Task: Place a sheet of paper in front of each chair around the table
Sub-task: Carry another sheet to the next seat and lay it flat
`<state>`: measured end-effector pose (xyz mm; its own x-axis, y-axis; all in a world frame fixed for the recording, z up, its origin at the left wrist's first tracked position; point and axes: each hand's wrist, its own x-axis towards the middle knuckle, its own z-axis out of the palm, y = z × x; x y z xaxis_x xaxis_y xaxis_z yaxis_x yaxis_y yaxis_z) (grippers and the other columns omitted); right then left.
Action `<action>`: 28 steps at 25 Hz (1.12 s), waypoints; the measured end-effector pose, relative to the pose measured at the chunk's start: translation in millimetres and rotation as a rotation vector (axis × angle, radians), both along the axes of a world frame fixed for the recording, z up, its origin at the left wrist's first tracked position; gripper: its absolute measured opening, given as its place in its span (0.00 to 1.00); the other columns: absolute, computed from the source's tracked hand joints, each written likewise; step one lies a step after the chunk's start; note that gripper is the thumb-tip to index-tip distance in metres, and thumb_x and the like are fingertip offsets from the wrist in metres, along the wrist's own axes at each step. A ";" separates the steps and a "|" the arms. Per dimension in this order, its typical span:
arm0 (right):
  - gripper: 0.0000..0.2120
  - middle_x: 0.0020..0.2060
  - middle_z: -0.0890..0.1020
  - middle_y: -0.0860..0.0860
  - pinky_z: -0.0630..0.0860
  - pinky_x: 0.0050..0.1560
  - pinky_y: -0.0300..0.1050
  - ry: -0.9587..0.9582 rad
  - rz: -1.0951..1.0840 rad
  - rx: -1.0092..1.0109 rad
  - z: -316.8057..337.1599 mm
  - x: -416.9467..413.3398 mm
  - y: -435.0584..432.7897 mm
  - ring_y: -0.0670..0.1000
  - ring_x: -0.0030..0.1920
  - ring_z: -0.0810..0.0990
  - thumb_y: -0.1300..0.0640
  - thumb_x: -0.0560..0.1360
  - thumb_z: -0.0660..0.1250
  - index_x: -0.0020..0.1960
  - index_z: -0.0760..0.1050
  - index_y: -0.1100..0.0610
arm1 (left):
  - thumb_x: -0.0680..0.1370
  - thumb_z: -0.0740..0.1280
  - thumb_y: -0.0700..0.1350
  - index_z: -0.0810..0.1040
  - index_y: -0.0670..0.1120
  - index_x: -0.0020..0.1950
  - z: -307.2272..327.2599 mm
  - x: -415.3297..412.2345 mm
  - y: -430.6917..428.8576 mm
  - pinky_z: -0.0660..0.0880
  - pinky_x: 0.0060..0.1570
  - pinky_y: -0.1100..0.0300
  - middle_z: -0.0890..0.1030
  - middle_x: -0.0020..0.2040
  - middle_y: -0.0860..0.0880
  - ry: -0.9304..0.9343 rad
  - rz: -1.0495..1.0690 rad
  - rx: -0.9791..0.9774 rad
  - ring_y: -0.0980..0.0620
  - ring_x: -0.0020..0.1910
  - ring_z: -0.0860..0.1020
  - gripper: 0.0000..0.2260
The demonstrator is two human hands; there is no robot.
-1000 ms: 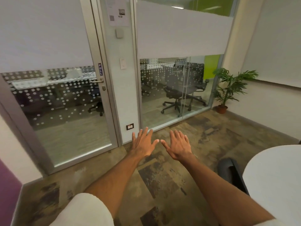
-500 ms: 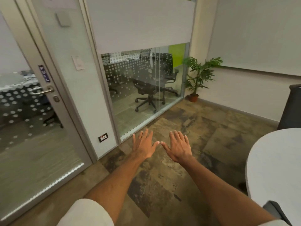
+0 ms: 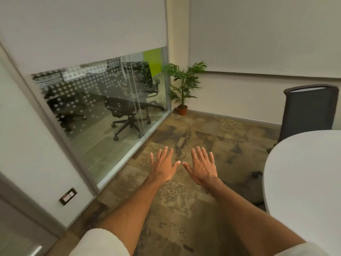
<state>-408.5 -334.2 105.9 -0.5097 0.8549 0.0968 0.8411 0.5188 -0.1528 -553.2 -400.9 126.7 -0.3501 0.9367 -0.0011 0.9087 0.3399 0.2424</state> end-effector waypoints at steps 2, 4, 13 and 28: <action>0.38 0.78 0.51 0.54 0.44 0.76 0.59 0.007 -0.068 -0.004 -3.0 6.8 29.2 0.54 0.78 0.46 0.32 0.76 0.41 0.77 0.49 0.55 | 0.80 0.53 0.61 0.52 0.50 0.78 -3.4 4.6 39.3 0.41 0.75 0.40 0.50 0.79 0.47 0.000 -0.067 0.001 0.46 0.78 0.48 0.30; 0.40 0.78 0.49 0.53 0.42 0.76 0.59 0.006 -0.140 -0.025 -5.5 15.5 56.7 0.53 0.78 0.44 0.31 0.74 0.38 0.78 0.47 0.55 | 0.80 0.52 0.61 0.51 0.50 0.78 -7.2 12.5 77.9 0.40 0.74 0.39 0.49 0.80 0.48 0.010 -0.132 -0.002 0.46 0.78 0.46 0.30; 0.40 0.78 0.45 0.53 0.39 0.75 0.59 0.011 -0.523 -0.067 -24.7 60.9 177.3 0.55 0.78 0.40 0.31 0.73 0.35 0.78 0.43 0.53 | 0.79 0.52 0.62 0.48 0.51 0.78 -26.4 51.7 258.4 0.37 0.73 0.39 0.45 0.80 0.49 0.033 -0.506 -0.027 0.46 0.78 0.43 0.31; 0.50 0.78 0.42 0.53 0.31 0.71 0.59 0.048 -1.158 -0.083 -60.4 205.1 270.1 0.56 0.77 0.38 0.29 0.62 0.21 0.78 0.42 0.51 | 0.79 0.50 0.63 0.47 0.52 0.78 -49.0 232.8 431.6 0.35 0.71 0.38 0.44 0.79 0.48 0.083 -1.126 -0.067 0.45 0.78 0.41 0.31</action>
